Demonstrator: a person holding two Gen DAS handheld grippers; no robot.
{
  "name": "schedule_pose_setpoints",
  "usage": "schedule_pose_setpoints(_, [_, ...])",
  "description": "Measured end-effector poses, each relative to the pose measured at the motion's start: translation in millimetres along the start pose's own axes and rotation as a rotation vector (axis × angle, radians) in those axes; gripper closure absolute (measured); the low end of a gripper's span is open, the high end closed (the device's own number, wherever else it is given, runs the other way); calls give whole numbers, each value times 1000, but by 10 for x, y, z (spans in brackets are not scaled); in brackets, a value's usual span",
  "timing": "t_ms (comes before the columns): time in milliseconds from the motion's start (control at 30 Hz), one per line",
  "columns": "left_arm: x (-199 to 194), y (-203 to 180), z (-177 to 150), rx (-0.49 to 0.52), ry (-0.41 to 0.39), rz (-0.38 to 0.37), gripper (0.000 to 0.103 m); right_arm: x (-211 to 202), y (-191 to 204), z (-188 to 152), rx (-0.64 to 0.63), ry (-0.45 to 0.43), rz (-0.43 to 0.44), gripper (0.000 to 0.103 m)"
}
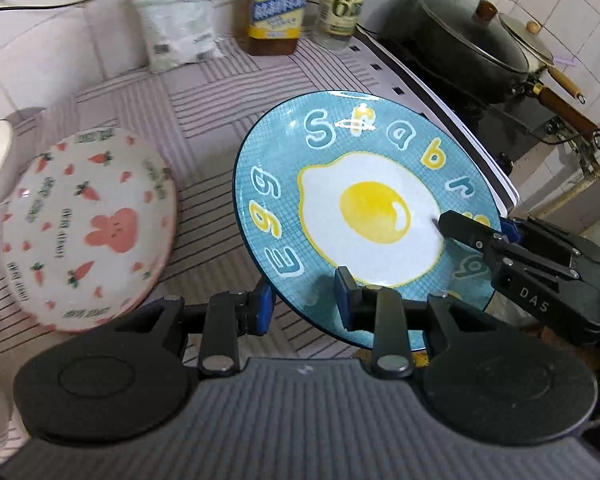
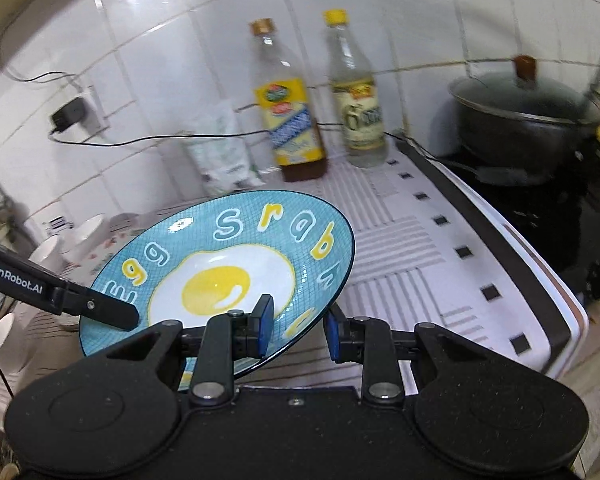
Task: Organize plates and bowls
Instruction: 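Lift the blue egg plate with both grippers and carry it to the stack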
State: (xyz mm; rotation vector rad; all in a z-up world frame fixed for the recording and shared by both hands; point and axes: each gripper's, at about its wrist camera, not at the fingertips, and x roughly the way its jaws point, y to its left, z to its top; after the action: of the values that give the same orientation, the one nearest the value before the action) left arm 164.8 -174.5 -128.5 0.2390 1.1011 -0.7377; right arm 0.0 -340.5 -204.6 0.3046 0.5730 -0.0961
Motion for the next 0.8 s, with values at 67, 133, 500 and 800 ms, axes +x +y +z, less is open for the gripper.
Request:
schedule_pose_setpoints(67, [-105, 48, -20, -9, -11, 15, 73, -10, 83, 30, -14, -5, 20, 71])
schedule_pose_setpoints(133, [-189, 89, -33, -18, -23, 29, 73, -21, 163, 51, -23, -10, 37, 71])
schedule_pose_setpoints(500, [-702, 503, -99, -97, -96, 149, 73, 118, 628, 293, -80, -16, 187, 71])
schedule_pose_setpoints(800, [-744, 993, -164, -206, -111, 210, 72, 474, 1103, 491, -127, 19, 277, 71])
